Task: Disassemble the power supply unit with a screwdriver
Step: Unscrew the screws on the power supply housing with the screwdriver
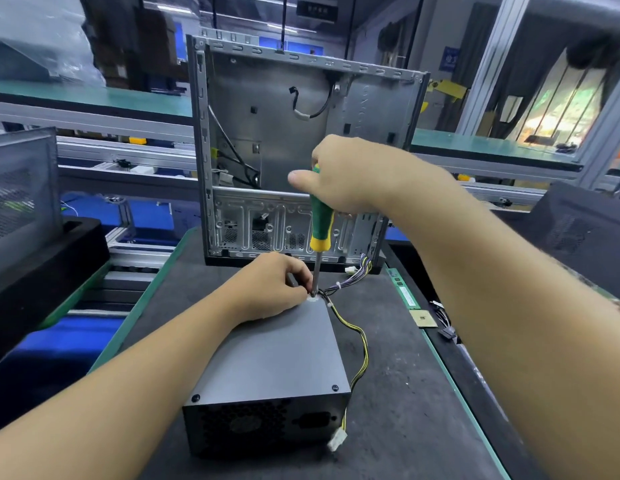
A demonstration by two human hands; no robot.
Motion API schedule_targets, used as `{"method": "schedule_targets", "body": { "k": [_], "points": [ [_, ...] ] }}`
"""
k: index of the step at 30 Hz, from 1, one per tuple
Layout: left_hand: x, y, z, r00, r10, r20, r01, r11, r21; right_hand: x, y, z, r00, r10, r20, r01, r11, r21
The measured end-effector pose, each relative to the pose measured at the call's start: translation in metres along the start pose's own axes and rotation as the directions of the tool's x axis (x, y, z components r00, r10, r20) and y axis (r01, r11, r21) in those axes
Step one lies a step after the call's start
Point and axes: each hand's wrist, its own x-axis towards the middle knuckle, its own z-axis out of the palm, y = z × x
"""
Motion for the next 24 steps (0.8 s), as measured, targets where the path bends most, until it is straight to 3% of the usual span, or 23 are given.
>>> {"method": "schedule_targets", "body": {
  "k": [3, 6, 10, 13, 17, 20, 24],
  "points": [
    [0.000, -0.001, 0.001, 1.000, 0.006, -0.001, -0.006, 1.000, 0.014, -0.005, -0.002, -0.007, 0.988, -0.102, 0.117, 0.101, 0.995, 0.011],
    [0.000, 0.000, 0.001, 1.000, 0.006, -0.005, -0.006, 1.000, 0.023, -0.011, 0.000, -0.012, 0.981, -0.097, 0.167, 0.087, 0.994, 0.064],
    [0.001, 0.000, 0.000, 1.000, 0.009, 0.003, -0.009, 0.999, 0.034, -0.007, 0.004, -0.004, 0.997, -0.015, 0.082, 0.023, 0.995, -0.099],
    [0.001, 0.000, 0.000, 1.000, 0.000, 0.006, 0.000, 0.999, 0.034, 0.000, 0.006, 0.003, 0.997, 0.069, -0.037, -0.072, 0.993, -0.089],
    [-0.001, 0.001, 0.000, 1.000, 0.009, 0.010, -0.009, 1.000, 0.024, -0.001, 0.006, 0.001, 0.994, -0.088, 0.058, 0.088, 0.996, 0.004],
    [-0.001, 0.000, 0.001, 1.000, 0.023, -0.004, -0.022, 1.000, 0.017, -0.009, 0.006, -0.007, 0.991, -0.080, 0.110, 0.072, 0.995, 0.075],
    [0.001, -0.002, 0.002, 1.000, 0.021, -0.010, -0.021, 1.000, 0.009, -0.008, 0.004, -0.001, 0.999, 0.010, 0.043, -0.009, 1.000, -0.028]
  ]
}}
